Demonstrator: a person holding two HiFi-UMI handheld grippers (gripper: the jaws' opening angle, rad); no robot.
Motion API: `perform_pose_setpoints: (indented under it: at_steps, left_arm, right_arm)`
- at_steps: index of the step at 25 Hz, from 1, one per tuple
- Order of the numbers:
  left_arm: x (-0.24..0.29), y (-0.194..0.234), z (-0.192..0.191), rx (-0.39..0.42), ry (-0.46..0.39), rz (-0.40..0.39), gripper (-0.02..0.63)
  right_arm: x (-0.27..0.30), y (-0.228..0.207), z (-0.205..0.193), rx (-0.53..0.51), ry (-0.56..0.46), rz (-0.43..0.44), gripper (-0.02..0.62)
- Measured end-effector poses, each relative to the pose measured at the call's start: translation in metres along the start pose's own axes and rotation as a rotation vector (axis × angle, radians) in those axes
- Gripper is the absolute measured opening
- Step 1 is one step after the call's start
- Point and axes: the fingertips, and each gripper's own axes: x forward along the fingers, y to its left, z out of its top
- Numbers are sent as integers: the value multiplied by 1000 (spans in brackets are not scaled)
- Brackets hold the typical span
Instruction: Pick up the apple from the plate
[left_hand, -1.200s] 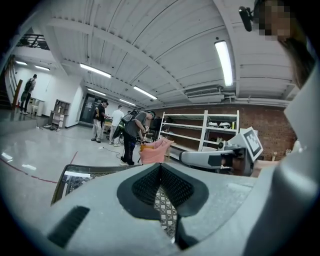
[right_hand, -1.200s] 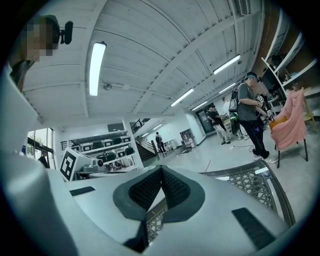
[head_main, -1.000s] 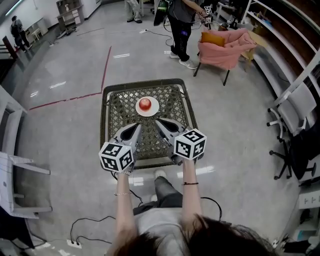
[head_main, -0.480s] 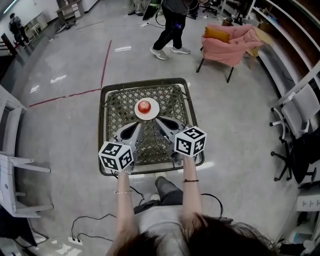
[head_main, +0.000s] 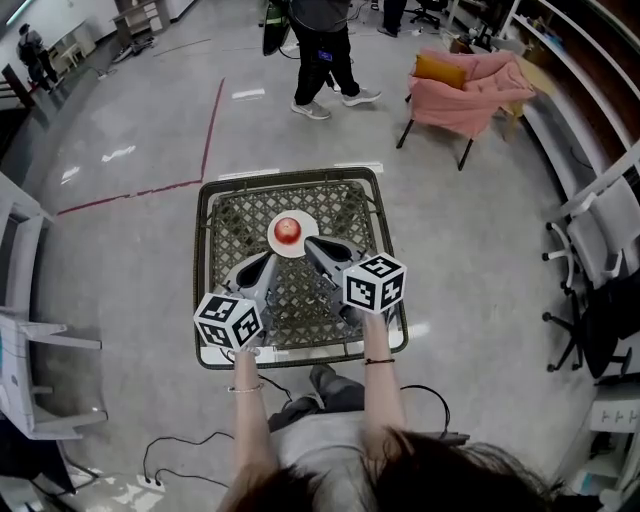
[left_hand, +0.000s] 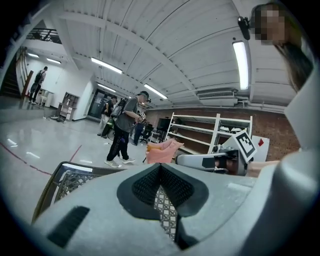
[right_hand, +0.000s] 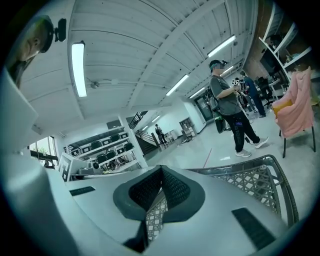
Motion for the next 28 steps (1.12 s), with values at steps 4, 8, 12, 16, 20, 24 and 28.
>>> perform_pose_setpoints:
  at_steps: [4,8,12,16,20,24,28]
  left_arm:
    - [12,12,-1,-22,-4,4,11]
    - [20,20,-6,-41,-3,5,11]
    - [24,28,-11,-44,14,12,11]
    - [24,46,-15,-42,19,47,11]
    - [36,63,-20,-46,40,71,12]
    - [51,68,-29,-57,60,55,12]
    - [68,76,-39,-47,93,20,12]
  right_arm:
    - [14,-11,1,2,18,14,9]
    - [26,-20,0,7,33,20,9]
    - [36,-24,-4,17,41,16,9]
    - [46,-29,-11,38,48,4,9]
    - [56,-48,-9,53,52,-20,9]
    - [63,-65,-11,69,54,-31,9]
    - [73,-81,-20,77,70,-32,9]
